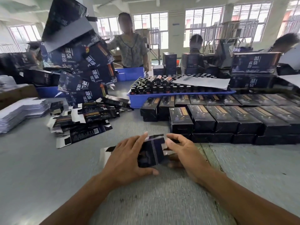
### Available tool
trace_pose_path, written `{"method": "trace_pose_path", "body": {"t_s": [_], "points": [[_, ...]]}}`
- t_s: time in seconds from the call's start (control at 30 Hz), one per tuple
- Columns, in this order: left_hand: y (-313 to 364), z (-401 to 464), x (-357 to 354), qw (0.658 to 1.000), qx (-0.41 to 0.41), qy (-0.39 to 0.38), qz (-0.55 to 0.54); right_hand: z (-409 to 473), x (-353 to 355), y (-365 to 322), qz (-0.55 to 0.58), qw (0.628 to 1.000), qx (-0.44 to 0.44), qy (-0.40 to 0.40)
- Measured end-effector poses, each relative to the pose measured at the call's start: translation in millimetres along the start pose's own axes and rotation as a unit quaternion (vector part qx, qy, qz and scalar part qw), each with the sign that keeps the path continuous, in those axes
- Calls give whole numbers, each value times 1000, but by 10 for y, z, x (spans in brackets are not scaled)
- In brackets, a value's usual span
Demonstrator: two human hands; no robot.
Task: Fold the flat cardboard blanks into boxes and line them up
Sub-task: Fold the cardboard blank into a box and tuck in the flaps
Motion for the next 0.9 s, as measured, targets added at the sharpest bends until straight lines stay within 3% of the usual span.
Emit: {"method": "trace_pose_path", "body": {"t_s": [0.07,0.17,0.37,0.53,0.77,0.9], "points": [[-27,12,90,999,-13,36,18,-7,1,-15,10,1000,4,12],[-44,5,162,997,-32,69,30,-33,9,-77,-50,995,78,22],[66,7,234,989,-101,106,21,-94,-86,-120,-90,990,105,-40],[94,3,270,989,-101,104,20,-120,-113,-155,-52,992,99,-55],[164,-5,315,978,-156,114,82,-168,-125,-228,-108,976,188,-35],[192,-1,299,983,-150,99,48,-198,-112,-301,-141,959,246,-9]]}}
Point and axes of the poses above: each hand's wrist, its own z-axis towards the middle knuckle, its own x-axis out of the back of the hand, y = z × x, the point moved 5 cm from there along z, towards the middle knuckle, and after that the axes turned 7 degrees about y, right-handed, at the moved point
